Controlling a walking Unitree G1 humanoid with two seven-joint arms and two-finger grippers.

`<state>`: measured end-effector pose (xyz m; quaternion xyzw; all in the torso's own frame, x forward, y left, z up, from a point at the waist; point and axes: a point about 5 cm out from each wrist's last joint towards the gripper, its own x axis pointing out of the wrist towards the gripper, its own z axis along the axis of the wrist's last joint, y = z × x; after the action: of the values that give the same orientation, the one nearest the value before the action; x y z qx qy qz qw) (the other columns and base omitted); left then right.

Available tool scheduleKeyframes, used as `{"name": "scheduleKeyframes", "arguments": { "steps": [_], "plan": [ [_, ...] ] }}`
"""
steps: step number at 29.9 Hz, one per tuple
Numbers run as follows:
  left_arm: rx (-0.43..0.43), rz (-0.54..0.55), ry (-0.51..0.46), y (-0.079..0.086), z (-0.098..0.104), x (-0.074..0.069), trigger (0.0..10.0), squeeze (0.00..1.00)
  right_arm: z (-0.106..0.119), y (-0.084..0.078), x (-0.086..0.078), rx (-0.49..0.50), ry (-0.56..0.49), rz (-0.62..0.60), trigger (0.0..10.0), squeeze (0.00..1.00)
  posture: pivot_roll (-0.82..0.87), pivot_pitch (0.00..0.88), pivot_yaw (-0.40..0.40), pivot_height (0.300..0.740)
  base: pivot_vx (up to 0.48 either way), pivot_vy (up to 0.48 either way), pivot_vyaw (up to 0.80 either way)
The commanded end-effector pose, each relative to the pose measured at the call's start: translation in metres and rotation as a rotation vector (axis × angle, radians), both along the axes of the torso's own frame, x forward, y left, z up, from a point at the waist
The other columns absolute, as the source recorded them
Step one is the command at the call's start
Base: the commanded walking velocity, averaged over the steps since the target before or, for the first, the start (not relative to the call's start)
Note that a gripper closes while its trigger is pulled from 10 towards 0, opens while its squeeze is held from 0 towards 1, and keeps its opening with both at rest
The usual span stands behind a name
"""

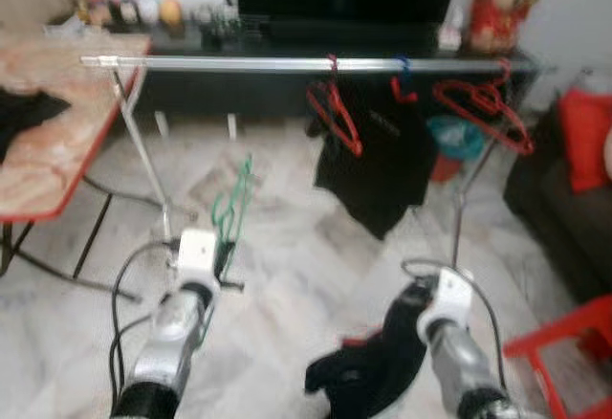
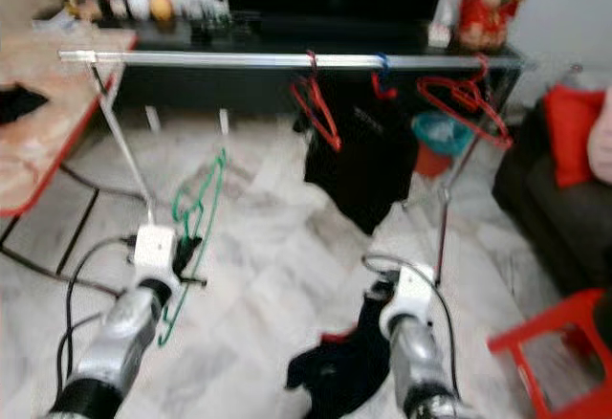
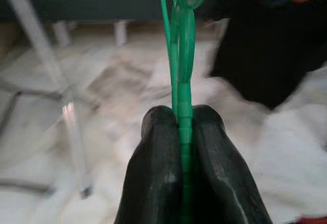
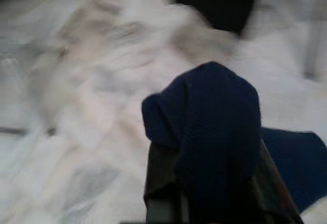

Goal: Hang hanger

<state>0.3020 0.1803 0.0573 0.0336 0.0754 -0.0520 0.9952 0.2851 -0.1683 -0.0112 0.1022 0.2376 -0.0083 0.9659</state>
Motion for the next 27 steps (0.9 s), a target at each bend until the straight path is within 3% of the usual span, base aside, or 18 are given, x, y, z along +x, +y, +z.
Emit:
{"name": "scheduleKeyframes", "arguments": {
  "steps": [1,17,27],
  "plan": [
    [-0.007,-0.014,-0.001,-0.006,0.0014,0.0015,10.0,0.0,0.0054,-0.0093,0.0034,-0.021,-0.03,-0.007,10.0,0.0,0.02,0.0,-0.065,0.74,0.375,0.0,0.8],
    [-0.007,-0.066,0.0,-0.0109,0.0021,0.0025,10.0,0.0,0.0011,-0.008,0.0004,0.022,0.0,-0.037,10.0,0.0,0.03,0.0,-0.065,0.74,0.384,0.0,0.1],
    [0.002,-0.073,0.006,-0.0089,0.0034,0.0041,10.0,0.0,-0.0005,-0.0067,-0.0003,0.014,0.017,-0.031,10.0,0.0,0.03,0.0,-0.065,0.74,0.39,0.0,-0.55]
  ]
}}
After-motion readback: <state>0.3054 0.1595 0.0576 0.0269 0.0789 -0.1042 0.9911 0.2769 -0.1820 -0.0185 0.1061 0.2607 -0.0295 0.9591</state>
